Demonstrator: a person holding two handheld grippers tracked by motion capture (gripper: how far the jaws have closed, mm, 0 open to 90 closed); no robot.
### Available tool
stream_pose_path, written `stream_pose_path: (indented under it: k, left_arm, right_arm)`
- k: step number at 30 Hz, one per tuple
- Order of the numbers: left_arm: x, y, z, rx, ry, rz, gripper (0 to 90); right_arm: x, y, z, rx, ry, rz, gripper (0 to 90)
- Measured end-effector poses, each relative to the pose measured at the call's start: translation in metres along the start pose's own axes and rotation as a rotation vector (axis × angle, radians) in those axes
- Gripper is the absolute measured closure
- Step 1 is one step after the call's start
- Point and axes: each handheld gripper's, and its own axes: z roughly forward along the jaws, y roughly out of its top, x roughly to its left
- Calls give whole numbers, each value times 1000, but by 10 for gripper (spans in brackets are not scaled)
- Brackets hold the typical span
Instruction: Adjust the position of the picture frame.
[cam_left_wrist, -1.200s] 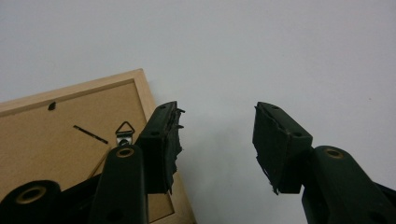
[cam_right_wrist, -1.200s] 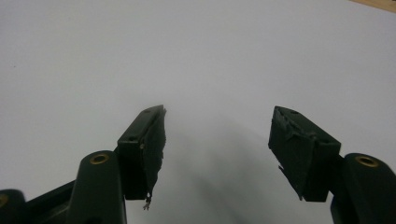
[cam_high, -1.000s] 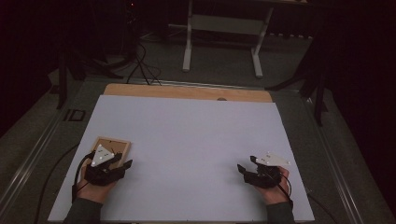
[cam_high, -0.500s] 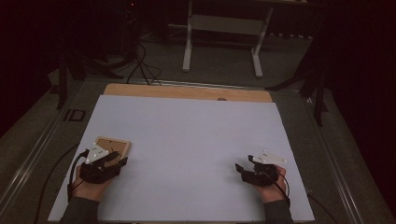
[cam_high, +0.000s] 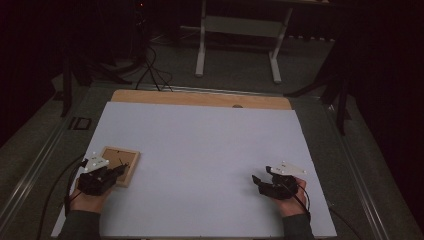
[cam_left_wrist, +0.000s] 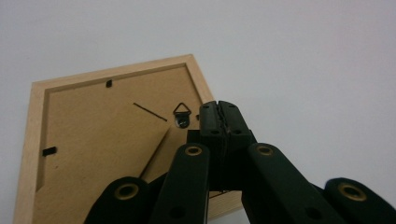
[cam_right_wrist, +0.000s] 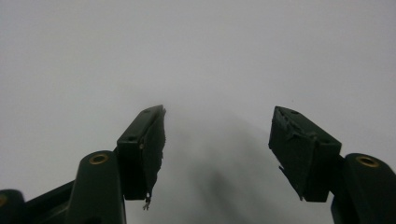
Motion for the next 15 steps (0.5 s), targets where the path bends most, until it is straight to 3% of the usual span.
stream_pose_path:
  k: [15]
  left_arm:
    - [0,-3,12,66,10,3,897]
  right_arm:
    - [-2,0,-2,-7,-3,7,354]
